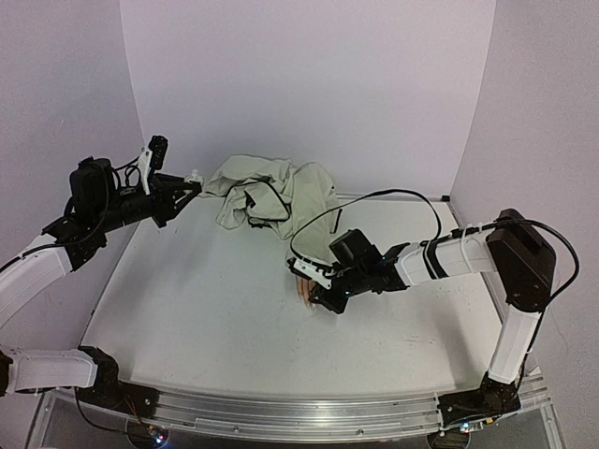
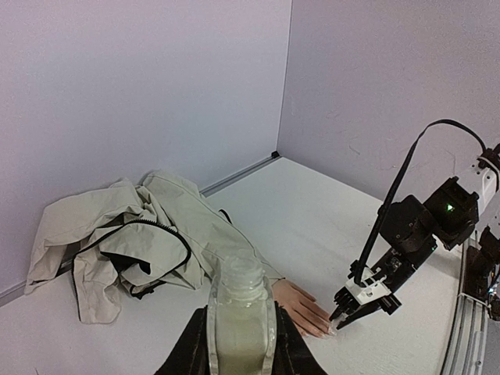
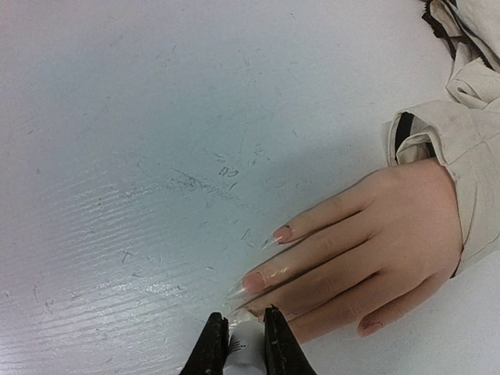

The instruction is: Paint the nails

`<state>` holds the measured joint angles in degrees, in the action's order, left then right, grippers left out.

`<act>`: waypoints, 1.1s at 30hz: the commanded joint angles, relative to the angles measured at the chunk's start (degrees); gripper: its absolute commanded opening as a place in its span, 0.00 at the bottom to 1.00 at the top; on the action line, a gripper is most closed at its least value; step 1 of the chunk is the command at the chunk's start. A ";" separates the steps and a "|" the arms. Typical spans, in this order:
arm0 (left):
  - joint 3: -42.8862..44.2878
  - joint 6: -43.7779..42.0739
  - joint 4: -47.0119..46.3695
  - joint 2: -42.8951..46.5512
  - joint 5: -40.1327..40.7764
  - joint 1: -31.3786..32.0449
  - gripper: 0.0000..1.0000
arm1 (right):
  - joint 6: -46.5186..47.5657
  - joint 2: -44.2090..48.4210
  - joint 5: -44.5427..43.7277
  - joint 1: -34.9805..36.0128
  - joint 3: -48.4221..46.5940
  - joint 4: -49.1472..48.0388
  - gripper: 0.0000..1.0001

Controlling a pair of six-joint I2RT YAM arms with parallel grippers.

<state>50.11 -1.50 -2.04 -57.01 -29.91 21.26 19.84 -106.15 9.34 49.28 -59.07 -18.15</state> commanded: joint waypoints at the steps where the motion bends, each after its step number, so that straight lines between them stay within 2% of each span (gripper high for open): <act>1: 0.36 0.03 -4.11 1.15 -0.89 -0.39 0.00 | -0.84 3.57 -0.58 0.19 0.17 0.36 0.00; 33: 0.20 0.05 -4.12 1.56 -1.05 -0.43 0.00 | -1.25 3.61 -0.53 2.22 1.24 4.61 0.00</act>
<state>50.11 -1.50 -2.04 -57.01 -29.95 21.19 19.18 -105.30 8.12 51.00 -57.67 -15.29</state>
